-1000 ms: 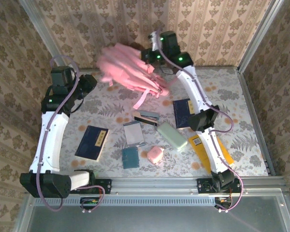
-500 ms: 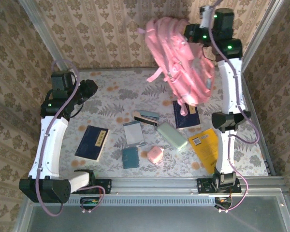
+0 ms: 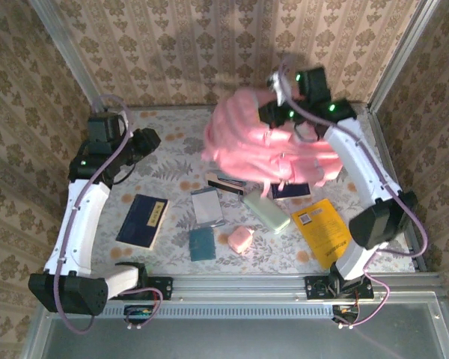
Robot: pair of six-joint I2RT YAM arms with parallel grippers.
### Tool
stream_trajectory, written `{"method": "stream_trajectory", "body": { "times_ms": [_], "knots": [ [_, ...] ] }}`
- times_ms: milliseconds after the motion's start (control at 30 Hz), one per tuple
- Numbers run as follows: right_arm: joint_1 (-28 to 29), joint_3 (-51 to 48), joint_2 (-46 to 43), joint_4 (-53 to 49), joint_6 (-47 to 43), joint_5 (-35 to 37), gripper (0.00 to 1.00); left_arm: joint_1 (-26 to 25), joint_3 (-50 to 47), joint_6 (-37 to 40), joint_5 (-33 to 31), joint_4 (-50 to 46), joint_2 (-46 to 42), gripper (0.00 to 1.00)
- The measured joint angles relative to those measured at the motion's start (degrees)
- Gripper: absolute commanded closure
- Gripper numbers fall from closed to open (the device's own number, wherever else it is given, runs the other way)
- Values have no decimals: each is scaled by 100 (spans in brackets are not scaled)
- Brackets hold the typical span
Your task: Pack the student bag
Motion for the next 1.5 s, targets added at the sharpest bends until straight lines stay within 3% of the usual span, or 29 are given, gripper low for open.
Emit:
{"method": "stream_trajectory", "body": {
  "times_ms": [100,167,400,533,933,1267,1333,1367,1500],
  "knots": [
    [26,-1996,-531,1174,1003,409,100,-175,-275,33,35,-7,-105,66],
    [170,-2544,-522,1611,1641,658,100,-302,-417,55,46,-15,-175,66],
    [374,-2616,-9,2892,3783,1937,100,-909,-481,216,-173,-94,-214,64],
    [435,-2208,319,2835,4588,2337,100,-1410,-262,450,-492,-385,-133,62],
    [525,-828,675,2033,5528,2481,100,-3622,188,1716,-1386,-186,1488,56],
    [483,-496,870,1794,5864,2100,100,-3866,87,1915,-1370,1003,2763,50],
    [446,-483,890,1775,5908,2009,100,-3877,-103,1906,-1364,1311,2828,32],
    [426,-483,894,1775,5934,1954,100,-3877,-208,1884,-1327,1438,2826,29],
    [310,-476,898,1777,6061,1744,100,-3746,-833,1663,-997,2282,2804,29]
  ]
}}
